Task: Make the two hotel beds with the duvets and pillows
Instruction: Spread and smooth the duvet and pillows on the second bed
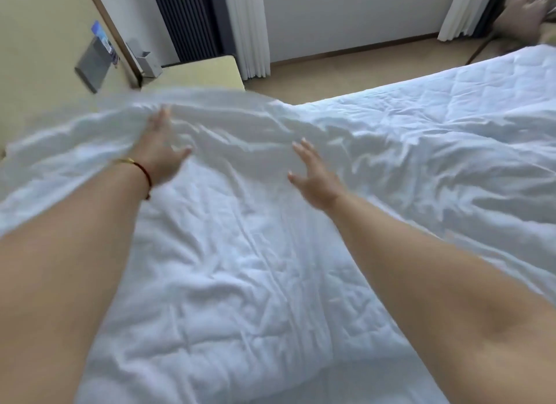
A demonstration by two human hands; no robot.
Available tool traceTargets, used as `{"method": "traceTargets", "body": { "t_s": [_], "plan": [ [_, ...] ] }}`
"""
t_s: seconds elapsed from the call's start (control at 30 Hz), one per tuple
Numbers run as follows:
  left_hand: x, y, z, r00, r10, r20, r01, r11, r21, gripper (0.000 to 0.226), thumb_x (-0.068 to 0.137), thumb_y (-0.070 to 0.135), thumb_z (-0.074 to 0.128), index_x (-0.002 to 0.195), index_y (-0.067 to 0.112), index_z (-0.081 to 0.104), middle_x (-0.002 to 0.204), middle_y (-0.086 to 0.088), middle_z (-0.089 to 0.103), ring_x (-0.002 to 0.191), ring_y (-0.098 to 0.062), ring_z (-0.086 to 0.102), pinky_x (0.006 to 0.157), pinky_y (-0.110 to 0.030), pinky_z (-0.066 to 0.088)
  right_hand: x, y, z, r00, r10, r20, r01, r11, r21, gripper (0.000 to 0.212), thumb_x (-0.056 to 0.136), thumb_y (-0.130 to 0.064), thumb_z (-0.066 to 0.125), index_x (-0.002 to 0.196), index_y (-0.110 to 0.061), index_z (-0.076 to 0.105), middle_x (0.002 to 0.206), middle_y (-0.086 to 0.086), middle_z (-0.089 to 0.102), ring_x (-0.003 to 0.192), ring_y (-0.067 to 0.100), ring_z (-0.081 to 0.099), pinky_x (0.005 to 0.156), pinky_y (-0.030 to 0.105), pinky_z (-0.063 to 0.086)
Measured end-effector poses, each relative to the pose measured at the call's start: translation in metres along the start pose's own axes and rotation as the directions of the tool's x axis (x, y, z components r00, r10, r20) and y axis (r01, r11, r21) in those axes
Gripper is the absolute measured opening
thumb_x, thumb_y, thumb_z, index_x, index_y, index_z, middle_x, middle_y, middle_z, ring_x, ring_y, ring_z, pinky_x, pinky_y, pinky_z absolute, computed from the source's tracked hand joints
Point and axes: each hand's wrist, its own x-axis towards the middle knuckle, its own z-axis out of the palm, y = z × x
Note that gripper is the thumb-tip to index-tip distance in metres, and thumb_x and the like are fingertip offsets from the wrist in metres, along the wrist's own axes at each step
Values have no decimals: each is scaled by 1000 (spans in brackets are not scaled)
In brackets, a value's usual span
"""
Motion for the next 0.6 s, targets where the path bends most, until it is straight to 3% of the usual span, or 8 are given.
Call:
{"method": "traceTargets", "body": {
  "t_s": [0.13, 0.23, 0.3, 0.37, 0.4, 0.47, 0.53, 0.6],
  "plan": [
    [-53, 8, 57, 960, 96, 264, -95, 995, -15, 64, 96, 25, 56, 151, 10, 25, 158, -9, 25, 145, -20, 26, 114, -24, 16, -89, 58, 25, 998, 58, 31, -54, 994, -96, 50, 90, -26, 63, 136, -11, 50, 147, 6, 42, 140, 18, 33, 110, 17, 14],
    [-111, 20, 75, 885, 136, 446, -176, 983, 49, 65, 94, 54, 46, 148, 21, 33, 158, 1, 26, 145, -12, 23, 119, -32, 15, -167, 86, 34, 997, 53, -48, -55, 998, -39, 53, 80, -53, 61, 114, -13, 66, 122, 6, 63, 118, 23, 56, 101, 16, 27],
    [-159, 28, 71, 827, 152, 540, -246, 964, 106, 103, 67, 93, 16, 148, 30, 30, 158, 10, 23, 146, -6, 16, 121, -37, 10, -215, 101, 40, 999, 25, 25, -23, 997, -72, 60, 78, -71, 53, 113, -23, 63, 117, -2, 63, 113, 16, 56, 100, 21, 34],
    [-202, 25, 67, 789, 124, 602, -299, 933, 199, 130, 42, 97, -18, 151, 35, 17, 160, 14, 9, 147, -3, 1, 121, -36, -3, -247, 109, 47, 990, -24, 137, 45, 988, -148, 69, 74, -81, 45, 122, -33, 53, 125, -10, 57, 117, 7, 48, 102, 27, 35],
    [-219, 19, 67, 780, 116, 614, -316, 921, 227, 126, 45, 94, -20, 152, 35, 10, 161, 14, 1, 147, -3, -7, 120, -36, -10, -255, 112, 50, 980, -39, 193, 74, 981, -178, 76, 70, -85, 41, 127, -35, 47, 130, -14, 52, 120, 5, 44, 105, 29, 35],
    [-244, 2, 69, 794, 133, 593, -351, 896, 270, 109, 63, 91, -3, 154, 32, 8, 161, 9, -2, 148, -8, -7, 118, -36, -13, -260, 107, 55, 953, -20, 302, 82, 978, -194, 95, 61, -92, 38, 139, -36, 38, 139, -18, 39, 131, 6, 35, 114, 30, 25],
    [-259, -10, 65, 784, 123, 608, -425, 821, 381, 96, 79, 86, 13, 149, 23, 32, 157, -4, 28, 146, -17, 21, 115, -41, 2, -255, 93, 65, 929, -24, 369, 97, 979, -180, 109, 56, -90, 46, 147, -33, 25, 149, -13, 28, 139, 9, 23, 117, 27, 12],
    [-276, -27, 62, 781, 58, 621, -400, 811, 427, 96, 79, 86, 19, 141, 17, 46, 145, -10, 48, 140, -21, 35, 108, -47, 16, -254, 74, 84, 924, -118, 363, 196, 963, -186, 112, 56, -84, 48, 148, -33, 11, 154, -4, 24, 141, 13, 16, 119, 32, 10]
  ]
}}
